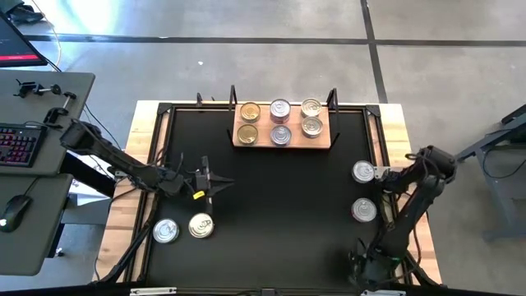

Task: Stack canned seafood by type on shelf
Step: Stack the blue tuna can on top of the blue tuna can on the shelf

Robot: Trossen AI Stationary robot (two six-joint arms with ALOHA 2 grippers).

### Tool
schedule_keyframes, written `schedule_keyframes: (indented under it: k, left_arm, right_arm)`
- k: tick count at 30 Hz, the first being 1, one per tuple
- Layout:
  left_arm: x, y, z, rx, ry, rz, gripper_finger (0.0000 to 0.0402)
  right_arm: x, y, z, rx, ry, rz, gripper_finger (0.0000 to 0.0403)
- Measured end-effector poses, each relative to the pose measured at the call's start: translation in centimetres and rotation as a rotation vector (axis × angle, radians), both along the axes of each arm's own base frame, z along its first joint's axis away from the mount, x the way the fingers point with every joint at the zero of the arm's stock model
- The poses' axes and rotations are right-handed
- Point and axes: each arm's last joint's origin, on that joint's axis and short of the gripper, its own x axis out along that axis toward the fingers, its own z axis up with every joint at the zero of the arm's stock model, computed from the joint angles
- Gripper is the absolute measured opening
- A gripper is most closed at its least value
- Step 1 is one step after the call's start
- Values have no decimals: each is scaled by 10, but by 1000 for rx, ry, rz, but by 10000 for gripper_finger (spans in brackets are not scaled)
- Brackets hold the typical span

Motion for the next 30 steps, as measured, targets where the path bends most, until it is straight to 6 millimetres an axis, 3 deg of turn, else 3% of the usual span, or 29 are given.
schedule_keyframes:
  k: [7, 14, 19, 24, 30]
  left_arm:
    - [6, -3, -8, -35, 7, 3, 35]
    - [11, -7, -12, -54, -22, -45, 35]
    - [16, -12, -15, -64, -38, -87, 35]
    - [33, -19, -19, -20, 1, -119, 35]
    - [80, -18, -23, 31, 191, -197, 35]
  right_arm:
    - [48, -24, -17, -41, -160, 106, 0]
    - [115, -74, -10, -451, -761, 256, 0]
    - [138, -92, 11, -670, -969, 453, 0]
    - [138, -109, 0, -908, -906, 508, 3]
    - [121, -134, -19, -895, -649, 448, 35]
